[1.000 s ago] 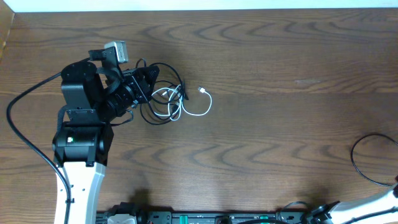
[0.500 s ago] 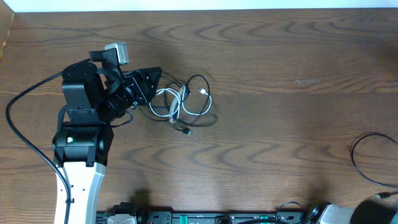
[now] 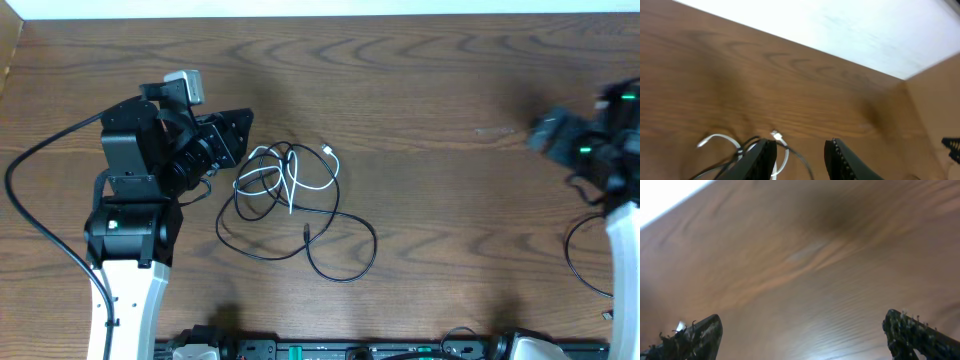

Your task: Untangle cables

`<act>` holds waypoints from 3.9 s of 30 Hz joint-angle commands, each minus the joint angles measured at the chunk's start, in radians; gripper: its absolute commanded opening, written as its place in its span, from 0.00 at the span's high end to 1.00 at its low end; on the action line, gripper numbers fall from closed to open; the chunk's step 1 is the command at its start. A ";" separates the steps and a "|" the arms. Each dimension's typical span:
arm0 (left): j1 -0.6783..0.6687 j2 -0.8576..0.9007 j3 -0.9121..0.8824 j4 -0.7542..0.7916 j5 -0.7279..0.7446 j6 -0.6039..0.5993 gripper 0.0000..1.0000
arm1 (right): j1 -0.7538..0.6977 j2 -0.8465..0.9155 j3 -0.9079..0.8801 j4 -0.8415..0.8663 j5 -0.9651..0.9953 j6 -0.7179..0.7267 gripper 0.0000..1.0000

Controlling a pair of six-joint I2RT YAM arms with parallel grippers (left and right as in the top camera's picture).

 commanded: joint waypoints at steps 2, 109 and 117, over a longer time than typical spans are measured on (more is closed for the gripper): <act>0.001 -0.013 0.014 -0.037 -0.143 0.024 0.63 | 0.159 0.065 -0.005 0.028 -0.190 -0.109 0.01; -0.103 0.073 -0.089 -0.187 -0.017 0.091 0.60 | 0.715 0.255 0.362 0.097 -0.203 0.078 0.99; -0.234 0.074 -0.201 -0.032 0.061 0.096 0.60 | 0.708 0.255 0.362 0.093 -0.175 0.078 0.99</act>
